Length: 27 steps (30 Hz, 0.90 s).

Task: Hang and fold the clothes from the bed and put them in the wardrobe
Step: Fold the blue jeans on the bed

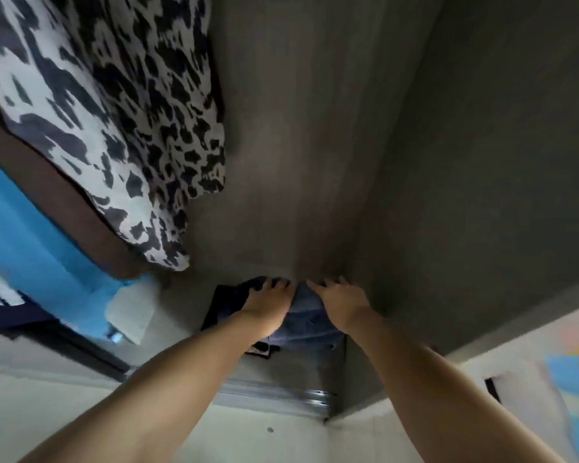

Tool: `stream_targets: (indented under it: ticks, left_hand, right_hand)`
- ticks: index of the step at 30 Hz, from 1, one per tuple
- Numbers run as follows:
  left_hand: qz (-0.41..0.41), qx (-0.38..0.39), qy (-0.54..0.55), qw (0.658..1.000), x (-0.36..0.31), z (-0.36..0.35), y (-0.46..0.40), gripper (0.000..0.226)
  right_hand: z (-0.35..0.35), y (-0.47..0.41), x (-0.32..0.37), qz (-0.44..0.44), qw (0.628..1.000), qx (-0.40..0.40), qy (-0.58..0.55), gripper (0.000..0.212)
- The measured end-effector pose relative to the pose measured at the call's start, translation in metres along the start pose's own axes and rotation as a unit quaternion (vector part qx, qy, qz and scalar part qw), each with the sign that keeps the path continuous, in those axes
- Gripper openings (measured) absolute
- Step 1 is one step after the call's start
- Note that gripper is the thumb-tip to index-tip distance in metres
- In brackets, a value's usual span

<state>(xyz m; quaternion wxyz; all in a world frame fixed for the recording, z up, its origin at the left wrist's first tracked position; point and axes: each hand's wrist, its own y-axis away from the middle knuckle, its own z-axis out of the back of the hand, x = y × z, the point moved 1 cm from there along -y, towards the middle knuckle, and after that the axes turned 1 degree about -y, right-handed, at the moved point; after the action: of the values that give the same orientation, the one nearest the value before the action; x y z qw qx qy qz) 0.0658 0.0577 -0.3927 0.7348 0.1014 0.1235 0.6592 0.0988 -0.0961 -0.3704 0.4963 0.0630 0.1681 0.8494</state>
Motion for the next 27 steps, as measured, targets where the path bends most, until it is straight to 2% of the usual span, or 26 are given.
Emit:
stream_targets:
  ticks: [6, 11, 15, 17, 18, 20, 22, 23, 24, 25, 27]
  left_hand:
    - [-0.029, -0.039, 0.060, 0.997, -0.006, -0.063, -0.129, 0.076]
    - [-0.035, -0.101, 0.082, 0.991, -0.017, -0.176, -0.196, 0.079]
    - [-0.049, -0.067, 0.040, 0.996, -0.028, -0.299, -0.225, 0.081]
    - [-0.063, -0.044, 0.034, 0.996, -0.036, -0.352, -0.227, 0.089]
    - [-0.081, -0.053, 0.029, 0.995, -0.040, -0.374, -0.227, 0.101]
    - [-0.078, -0.066, 0.018, 0.995, -0.042, -0.416, -0.228, 0.117]
    - [-0.059, -0.041, 0.032, 0.997, -0.045, -0.451, -0.229, 0.119]
    - [-0.076, -0.016, 0.017, 0.997, -0.047, -0.456, -0.224, 0.117]
    - [-0.083, -0.002, 0.017, 0.996, -0.049, -0.456, -0.221, 0.111]
    - [-0.081, 0.003, 0.023, 0.996, -0.050, -0.458, -0.219, 0.101]
    - [-0.099, 0.070, -0.007, 0.993, -0.047, -0.457, -0.218, 0.082]
  right_hand:
    - [-0.064, -0.098, -0.053, -0.075, 0.993, -0.064, 0.063, 0.059]
    - [-0.178, -0.155, -0.073, -0.108, 0.986, -0.117, 0.053, 0.064]
    - [-0.301, -0.177, -0.063, -0.143, 0.983, -0.117, 0.017, 0.064]
    - [-0.355, -0.180, -0.057, -0.148, 0.986, -0.066, 0.029, 0.066]
    - [-0.380, -0.180, -0.054, -0.147, 0.988, -0.041, 0.027, 0.071]
    - [-0.422, -0.179, -0.051, -0.156, 0.986, -0.052, 0.004, 0.105]
    - [-0.468, -0.180, -0.052, -0.171, 0.981, -0.096, -0.017, 0.140]
    - [-0.495, -0.183, -0.055, -0.177, 0.976, -0.127, -0.021, 0.152]
    - [-0.504, -0.181, -0.053, -0.186, 0.975, -0.122, -0.018, 0.157]
    - [-0.495, -0.178, -0.044, -0.180, 0.978, -0.100, -0.024, 0.153]
    - [-0.471, -0.168, -0.035, -0.185, 0.982, -0.003, -0.049, 0.119]
